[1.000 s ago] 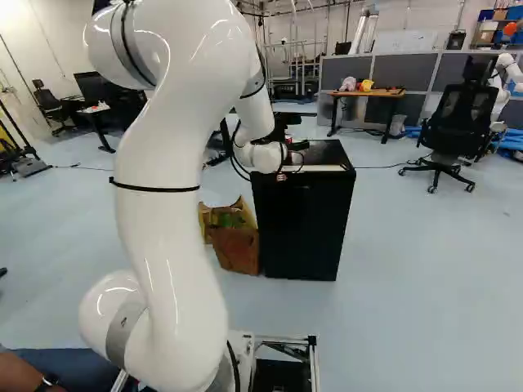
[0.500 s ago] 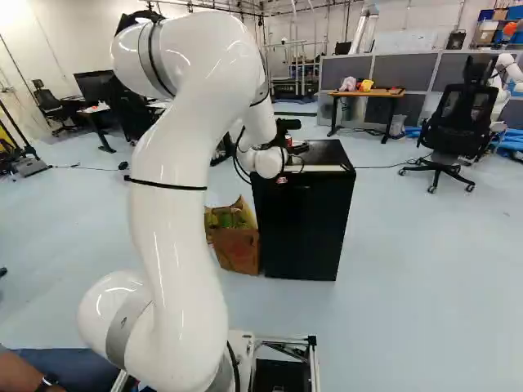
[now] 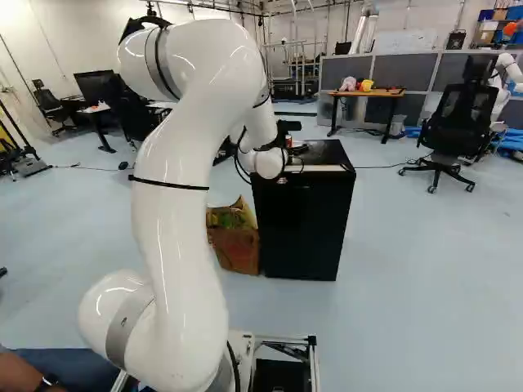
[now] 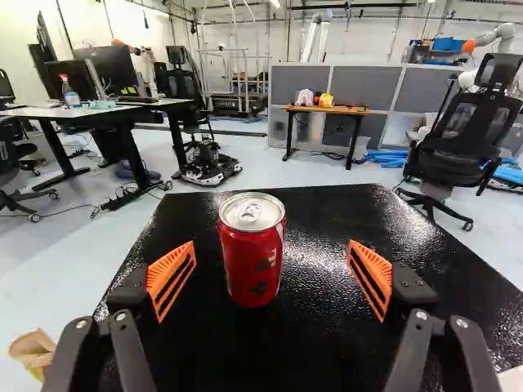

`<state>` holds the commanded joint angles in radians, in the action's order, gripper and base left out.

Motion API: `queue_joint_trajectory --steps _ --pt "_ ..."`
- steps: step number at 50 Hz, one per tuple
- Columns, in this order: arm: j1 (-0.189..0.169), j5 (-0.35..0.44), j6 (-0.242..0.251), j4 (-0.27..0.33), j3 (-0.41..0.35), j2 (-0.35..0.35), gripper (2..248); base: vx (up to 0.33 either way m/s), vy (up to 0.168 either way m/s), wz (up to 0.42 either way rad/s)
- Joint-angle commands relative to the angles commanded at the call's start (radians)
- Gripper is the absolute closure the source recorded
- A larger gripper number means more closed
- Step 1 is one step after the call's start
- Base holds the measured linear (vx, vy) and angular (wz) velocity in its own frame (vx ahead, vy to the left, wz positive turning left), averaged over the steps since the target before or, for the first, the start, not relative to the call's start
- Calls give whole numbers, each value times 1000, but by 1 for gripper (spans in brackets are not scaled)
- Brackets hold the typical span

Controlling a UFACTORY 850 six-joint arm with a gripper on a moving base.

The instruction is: Grab a drink from the fridge

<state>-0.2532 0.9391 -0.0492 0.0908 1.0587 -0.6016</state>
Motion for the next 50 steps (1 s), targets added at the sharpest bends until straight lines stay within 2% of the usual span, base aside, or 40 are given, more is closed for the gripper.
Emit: queue_joint_trajectory --steps 7,26,50 --pt "0 0 -68 0 0 0 3 0 0 0" --pt "0 0 -68 0 3 -2 3 0 0 0" --pt "5 0 -68 0 55 -40 3 0 0 0"
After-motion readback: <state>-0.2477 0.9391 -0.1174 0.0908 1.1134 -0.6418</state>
